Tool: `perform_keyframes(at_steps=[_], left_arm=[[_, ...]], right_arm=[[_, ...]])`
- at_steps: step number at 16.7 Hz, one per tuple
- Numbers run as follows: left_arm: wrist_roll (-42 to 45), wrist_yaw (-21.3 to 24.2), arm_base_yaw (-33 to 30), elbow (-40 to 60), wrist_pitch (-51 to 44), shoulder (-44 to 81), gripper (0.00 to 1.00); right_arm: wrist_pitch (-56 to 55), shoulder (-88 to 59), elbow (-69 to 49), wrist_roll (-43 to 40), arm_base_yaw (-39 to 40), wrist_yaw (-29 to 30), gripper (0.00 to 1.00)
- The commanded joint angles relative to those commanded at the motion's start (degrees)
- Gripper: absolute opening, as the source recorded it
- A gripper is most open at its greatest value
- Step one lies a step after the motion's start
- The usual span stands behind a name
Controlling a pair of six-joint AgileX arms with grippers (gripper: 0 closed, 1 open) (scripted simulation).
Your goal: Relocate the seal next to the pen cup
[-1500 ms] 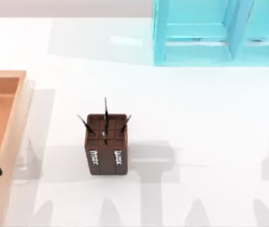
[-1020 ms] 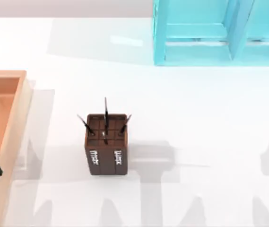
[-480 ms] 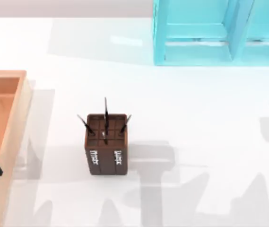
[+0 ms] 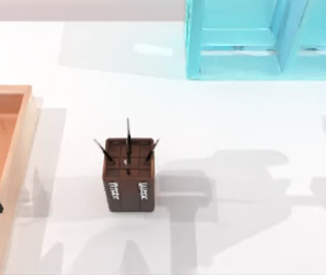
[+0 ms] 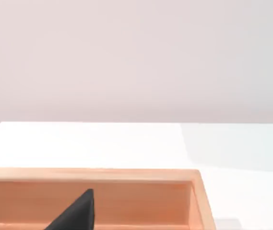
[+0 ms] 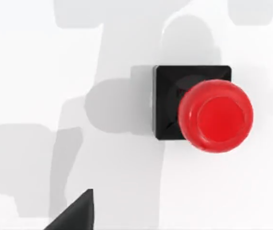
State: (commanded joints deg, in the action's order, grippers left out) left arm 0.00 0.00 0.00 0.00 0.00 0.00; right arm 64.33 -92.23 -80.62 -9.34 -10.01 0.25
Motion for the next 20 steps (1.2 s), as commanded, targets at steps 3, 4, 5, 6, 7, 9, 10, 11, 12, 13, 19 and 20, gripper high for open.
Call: perform_keyframes(at_steps=[3,4,5,6,7,9,10,11,12,13,19,20], left_arm=[[0.0,0.0,0.0,0.0,0.0,0.0,1.0],[0.0,0.0,0.0,0.0,0.0,0.0,1.0],[0.0,0.0,0.0,0.0,0.0,0.0,1.0],[0.0,0.0,0.0,0.0,0.0,0.0,1.0],[0.0,0.0,0.0,0.0,0.0,0.0,1.0],[0.0,0.0,0.0,0.0,0.0,0.0,1.0],[0.0,0.0,0.0,0.0,0.0,0.0,1.0],[0.0,0.0,0.0,0.0,0.0,0.0,1.0],[0.0,0.0,0.0,0.0,0.0,0.0,1.0],[0.0,0.0,0.0,0.0,0.0,0.0,1.0],[0.0,0.0,0.0,0.0,0.0,0.0,1.0],[0.0,0.0,0.0,0.0,0.0,0.0,1.0]], right_arm=[[6.72,-9.63,-8.05,-0.85,-1.08,-0.04,1.0],[8.41,-12.07,-10.09,-1.05,-1.36,-0.07,1.0],[9.78,-14.03,-11.84,-1.22,-1.59,-0.11,1.0],[10.8,-15.51,-13.3,-1.37,-1.75,-0.15,1.0],[11.49,-16.5,-14.3,-1.52,-1.83,-0.18,1.0],[11.86,-16.99,-14.79,-1.64,-1.84,-0.21,1.0],[11.86,-16.99,-14.79,-1.64,-1.84,-0.21,1.0],[11.86,-16.99,-14.79,-1.64,-1.84,-0.21,1.0],[11.86,-16.99,-14.79,-1.64,-1.84,-0.21,1.0],[11.73,-16.84,-14.64,-1.59,-1.54,-0.19,1.0],[2.02,-18.71,-6.82,-1.42,-1.66,-0.2,1.0],[-1.19,-19.28,-4.6,-1.42,-1.64,-0.19,1.0]])
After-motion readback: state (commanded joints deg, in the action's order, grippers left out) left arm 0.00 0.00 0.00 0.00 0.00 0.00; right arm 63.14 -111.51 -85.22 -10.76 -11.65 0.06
